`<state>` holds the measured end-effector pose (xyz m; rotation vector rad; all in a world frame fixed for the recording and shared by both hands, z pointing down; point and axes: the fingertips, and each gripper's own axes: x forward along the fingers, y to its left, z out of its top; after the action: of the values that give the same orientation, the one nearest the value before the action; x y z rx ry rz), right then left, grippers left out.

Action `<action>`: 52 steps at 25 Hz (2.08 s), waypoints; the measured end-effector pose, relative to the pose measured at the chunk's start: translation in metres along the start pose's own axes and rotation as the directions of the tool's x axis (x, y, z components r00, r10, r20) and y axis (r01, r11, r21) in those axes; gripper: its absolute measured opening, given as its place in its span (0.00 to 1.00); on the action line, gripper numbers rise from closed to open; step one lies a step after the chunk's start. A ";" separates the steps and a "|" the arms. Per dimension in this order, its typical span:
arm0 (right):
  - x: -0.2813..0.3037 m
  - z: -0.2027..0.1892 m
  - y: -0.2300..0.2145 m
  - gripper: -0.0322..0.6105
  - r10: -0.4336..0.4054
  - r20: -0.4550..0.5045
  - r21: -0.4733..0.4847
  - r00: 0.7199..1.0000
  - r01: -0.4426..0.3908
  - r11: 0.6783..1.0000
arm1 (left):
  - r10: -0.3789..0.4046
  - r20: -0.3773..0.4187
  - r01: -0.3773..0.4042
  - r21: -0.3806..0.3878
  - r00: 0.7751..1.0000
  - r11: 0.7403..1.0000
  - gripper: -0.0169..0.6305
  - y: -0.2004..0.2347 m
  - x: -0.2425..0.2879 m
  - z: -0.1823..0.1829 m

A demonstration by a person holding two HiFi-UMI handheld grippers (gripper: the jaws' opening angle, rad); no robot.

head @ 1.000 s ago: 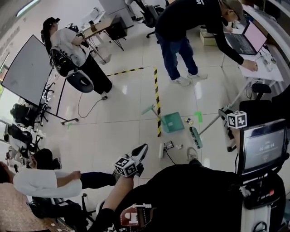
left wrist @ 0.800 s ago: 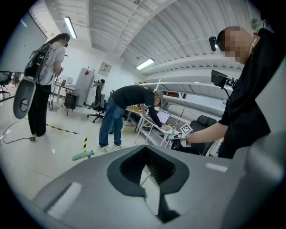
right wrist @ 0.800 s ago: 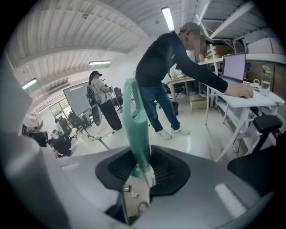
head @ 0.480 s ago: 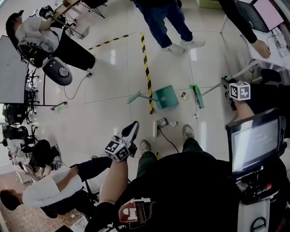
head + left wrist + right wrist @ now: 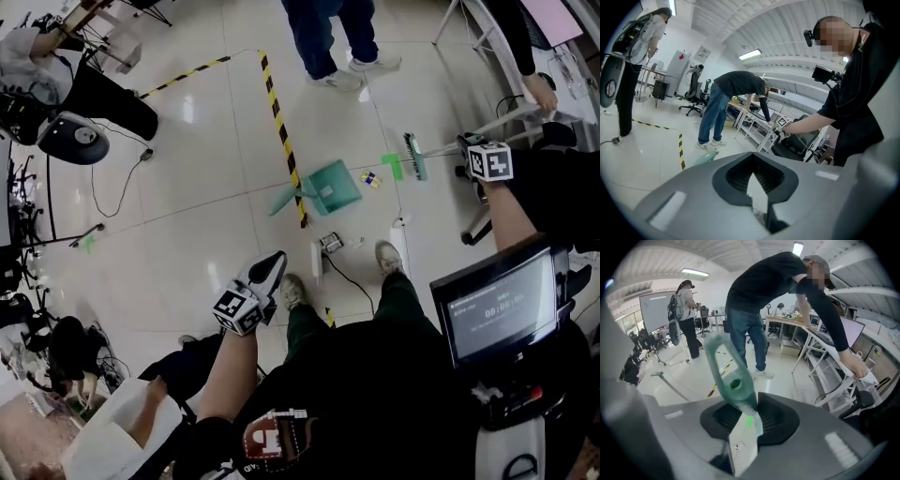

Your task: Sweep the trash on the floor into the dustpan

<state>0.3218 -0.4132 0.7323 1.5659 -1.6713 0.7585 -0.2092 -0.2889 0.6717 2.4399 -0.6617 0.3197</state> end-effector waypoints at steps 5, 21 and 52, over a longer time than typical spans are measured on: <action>0.052 -0.011 0.041 0.19 -0.032 -0.085 -0.005 0.996 0.032 0.999 | 0.000 0.010 0.000 -0.037 1.000 0.999 0.03 0.028 -0.019 -0.010; 0.108 -0.011 0.132 0.20 0.072 0.000 0.281 0.997 -0.069 0.957 | 0.026 0.015 -0.025 -0.076 1.000 0.997 0.03 0.014 -0.056 -0.025; 0.115 0.027 0.263 0.19 0.294 0.004 0.001 0.956 -0.294 0.956 | 0.071 0.006 -0.070 -0.069 0.997 0.995 0.03 0.015 -0.084 -0.026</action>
<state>0.0564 -0.4776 0.8248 1.3340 -1.9321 0.9064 -0.2900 -0.2515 0.6693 2.3578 -0.7519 0.3099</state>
